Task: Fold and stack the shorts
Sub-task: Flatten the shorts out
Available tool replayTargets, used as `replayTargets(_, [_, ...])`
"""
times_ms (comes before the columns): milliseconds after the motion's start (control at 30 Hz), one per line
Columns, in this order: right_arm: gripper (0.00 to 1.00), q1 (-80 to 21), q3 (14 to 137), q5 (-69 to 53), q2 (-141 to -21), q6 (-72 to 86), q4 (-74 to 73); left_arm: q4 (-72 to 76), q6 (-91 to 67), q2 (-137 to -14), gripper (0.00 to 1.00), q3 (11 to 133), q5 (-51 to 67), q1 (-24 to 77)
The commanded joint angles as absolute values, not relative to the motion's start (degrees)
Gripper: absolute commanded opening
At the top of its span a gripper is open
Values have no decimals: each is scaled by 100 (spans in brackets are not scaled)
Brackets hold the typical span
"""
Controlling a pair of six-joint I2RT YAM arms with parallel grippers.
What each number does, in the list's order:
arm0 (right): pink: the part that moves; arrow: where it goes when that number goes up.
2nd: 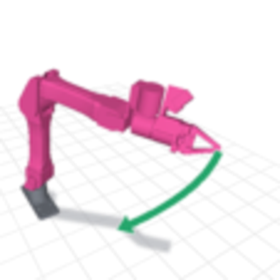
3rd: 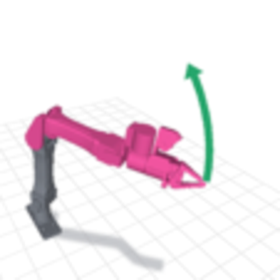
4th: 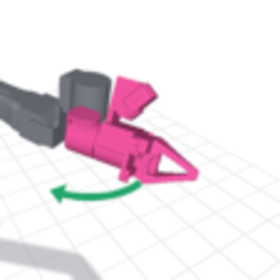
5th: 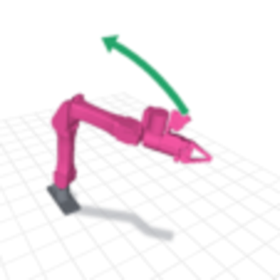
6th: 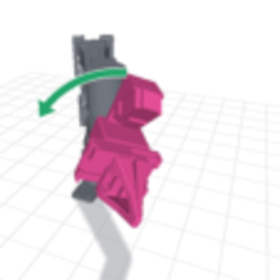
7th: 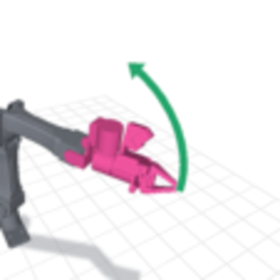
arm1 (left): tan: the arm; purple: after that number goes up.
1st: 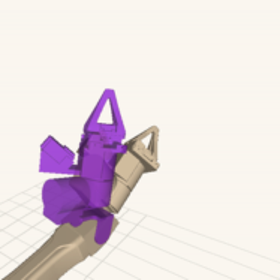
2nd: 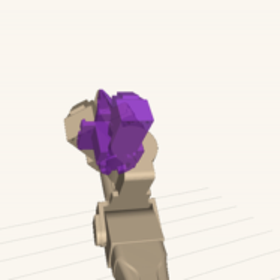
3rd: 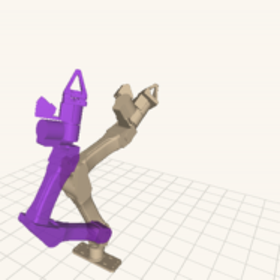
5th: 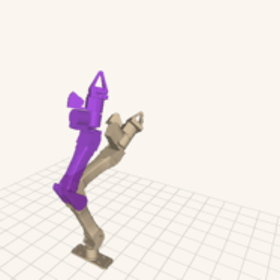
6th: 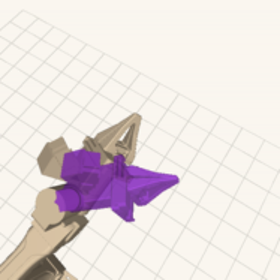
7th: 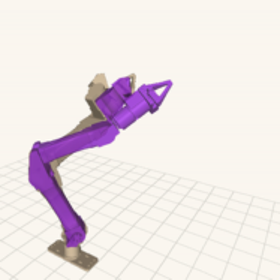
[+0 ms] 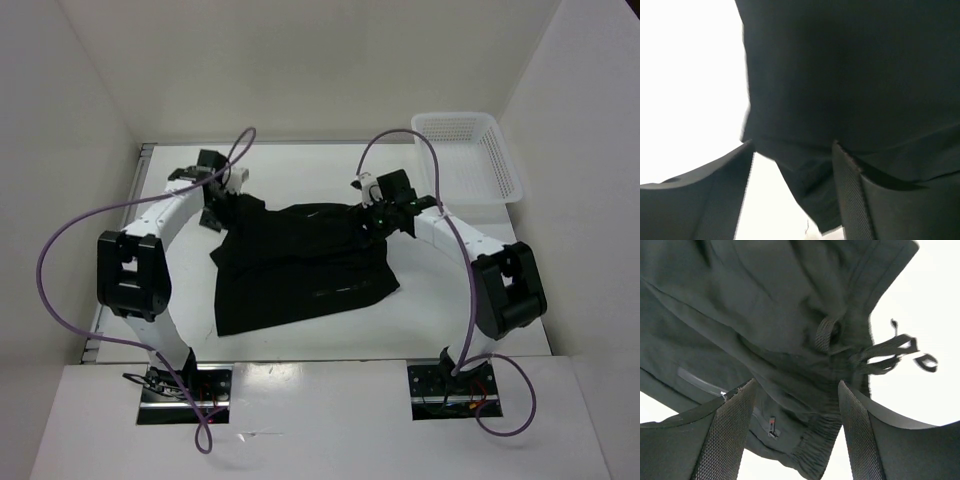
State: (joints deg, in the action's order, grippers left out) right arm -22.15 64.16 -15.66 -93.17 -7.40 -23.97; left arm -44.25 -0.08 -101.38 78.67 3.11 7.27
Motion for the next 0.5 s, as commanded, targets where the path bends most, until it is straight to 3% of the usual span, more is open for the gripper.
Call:
replayTargets(0, [73,-1865,6916,-2011,-8868,-941,-2312,-4395,0,-10054,75,8893,939,431])
replayTargets(100, [73,-1793,7171,-2013,-9060,-424,-1831,-4124,0,-10458,83,9377,1002,168])
replayTargets(333, [68,-1793,8583,-1547,-10762,650,-1660,-4271,0,-12136,84,10914,1002,44])
replayTargets(467, [72,-1740,9175,-1206,-11644,650,-1934,-4271,0,-12777,85,11354,1002,184])
